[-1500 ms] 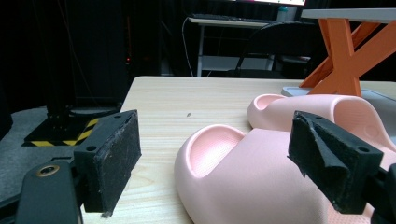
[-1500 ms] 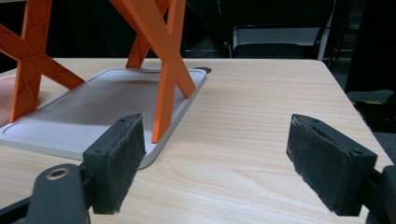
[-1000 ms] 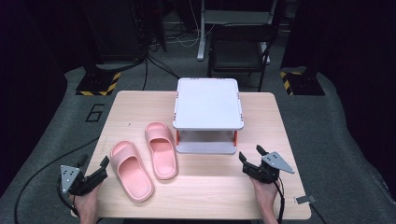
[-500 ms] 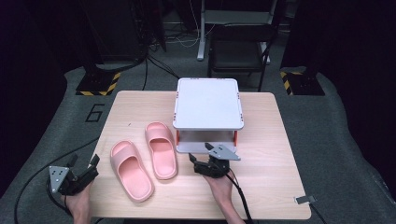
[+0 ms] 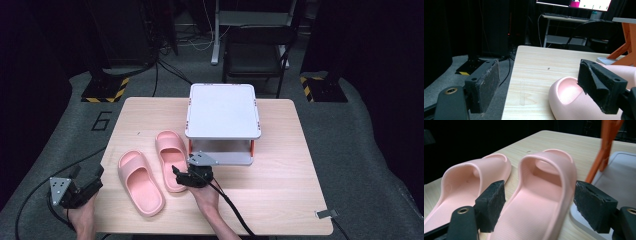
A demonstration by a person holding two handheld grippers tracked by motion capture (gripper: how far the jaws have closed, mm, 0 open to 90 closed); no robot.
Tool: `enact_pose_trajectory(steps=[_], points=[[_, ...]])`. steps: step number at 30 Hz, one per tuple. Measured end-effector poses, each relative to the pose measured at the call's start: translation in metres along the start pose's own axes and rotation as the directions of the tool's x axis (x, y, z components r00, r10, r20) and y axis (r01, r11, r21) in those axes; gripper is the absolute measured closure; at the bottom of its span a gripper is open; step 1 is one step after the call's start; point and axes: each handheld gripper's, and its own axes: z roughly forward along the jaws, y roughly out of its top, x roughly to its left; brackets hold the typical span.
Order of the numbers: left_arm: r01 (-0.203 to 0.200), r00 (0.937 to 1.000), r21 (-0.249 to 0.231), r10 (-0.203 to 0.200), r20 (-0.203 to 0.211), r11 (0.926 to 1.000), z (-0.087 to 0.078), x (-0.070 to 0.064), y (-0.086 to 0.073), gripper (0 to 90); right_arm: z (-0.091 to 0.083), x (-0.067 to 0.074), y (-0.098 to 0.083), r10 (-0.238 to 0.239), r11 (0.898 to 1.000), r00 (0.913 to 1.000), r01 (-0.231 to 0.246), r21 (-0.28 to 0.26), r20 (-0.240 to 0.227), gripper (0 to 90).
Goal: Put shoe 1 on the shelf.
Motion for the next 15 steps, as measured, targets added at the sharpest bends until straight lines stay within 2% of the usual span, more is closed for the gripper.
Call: enact_pose_trajectory(steps=[3, 4, 7, 8, 9, 12, 13, 15], points=[[-0.002, 1.0000, 0.003, 0.002, 0.001, 1.0000, 0.000, 0.000, 0.000, 17.9, 0.011, 0.011, -0.002, -0.014, 1.000, 0.9999, 0.014, 0.017, 0.004, 27.8], [0.004, 1.0000, 0.001, -0.004, 0.001, 1.0000, 0.000, -0.001, 0.000, 18.0, 0.018, 0.018, -0.002, -0.023, 0.999, 0.9997, 0.023, 0.024, -0.009, 29.9], [0.005, 1.0000, 0.006, -0.005, -0.002, 1.0000, 0.000, 0.000, 0.000, 18.0, 0.025, 0.026, -0.002, -0.043, 0.999, 0.9988, 0.043, 0.032, -0.026, 31.6], [-0.001, 1.0000, 0.014, 0.001, -0.004, 0.9999, 0.000, 0.001, 0.000, 18.1, 0.032, 0.035, 0.000, -0.067, 0.997, 0.9969, 0.068, 0.031, -0.041, 34.1], [-0.001, 1.0000, 0.014, 0.001, -0.004, 0.9999, 0.000, 0.001, 0.000, 18.2, 0.032, 0.035, 0.000, -0.067, 0.997, 0.9969, 0.068, 0.031, -0.041, 34.1], [0.012, 0.9999, 0.006, -0.012, -0.009, 0.9999, 0.000, 0.002, -0.001, 18.2, 0.046, 0.050, 0.002, -0.071, 0.996, 0.9954, 0.075, 0.055, -0.064, 37.3], [0.012, 0.9999, 0.006, -0.012, -0.009, 0.9999, 0.000, 0.002, -0.001, 18.2, 0.046, 0.050, 0.002, -0.071, 0.996, 0.9954, 0.075, 0.055, -0.064, 37.3], [0.005, 0.9999, 0.011, -0.005, -0.011, 0.9999, -0.001, 0.003, 0.000, 18.3, 0.055, 0.059, 0.002, -0.089, 0.992, 0.9926, 0.096, 0.083, -0.082, 40.8]])
